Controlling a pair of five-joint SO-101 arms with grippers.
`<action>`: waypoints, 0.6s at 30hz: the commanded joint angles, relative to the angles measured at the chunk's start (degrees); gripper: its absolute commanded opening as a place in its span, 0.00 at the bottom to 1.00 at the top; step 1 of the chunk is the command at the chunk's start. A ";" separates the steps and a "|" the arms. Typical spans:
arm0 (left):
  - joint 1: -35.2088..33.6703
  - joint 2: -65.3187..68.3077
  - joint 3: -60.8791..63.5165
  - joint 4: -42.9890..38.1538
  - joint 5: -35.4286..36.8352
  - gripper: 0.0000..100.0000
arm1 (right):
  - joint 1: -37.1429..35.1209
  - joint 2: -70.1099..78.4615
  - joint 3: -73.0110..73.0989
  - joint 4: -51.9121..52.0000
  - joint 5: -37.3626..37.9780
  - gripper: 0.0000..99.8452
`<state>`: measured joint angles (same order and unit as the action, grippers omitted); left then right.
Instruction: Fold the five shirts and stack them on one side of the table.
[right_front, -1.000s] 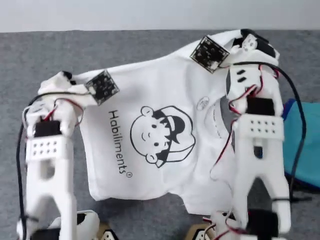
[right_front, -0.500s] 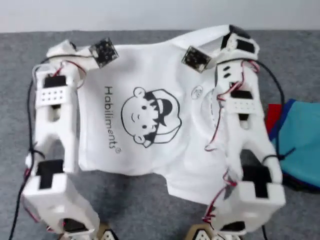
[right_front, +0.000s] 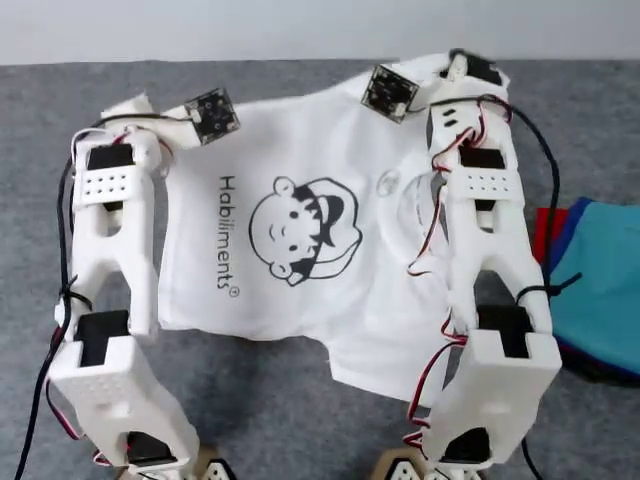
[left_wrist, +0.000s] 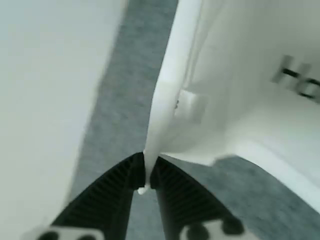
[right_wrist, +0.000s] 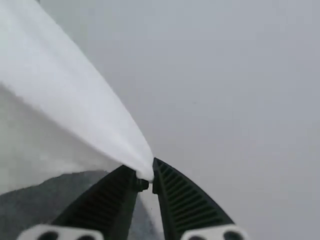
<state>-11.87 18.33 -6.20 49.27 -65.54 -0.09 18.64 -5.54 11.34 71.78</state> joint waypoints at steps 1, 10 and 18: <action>-0.18 -5.71 -2.59 12.48 -0.35 0.00 | 0.31 -7.25 -3.43 12.44 0.35 0.01; -0.44 -8.97 -2.68 33.14 -0.35 0.00 | 0.31 -16.40 -3.43 36.26 0.35 0.01; -0.44 -10.37 -2.59 49.05 -0.44 0.00 | 0.31 -25.19 -3.43 60.97 -0.62 0.01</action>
<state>-11.96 11.38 -6.81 93.58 -65.54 -0.09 -0.97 -5.54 64.44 71.78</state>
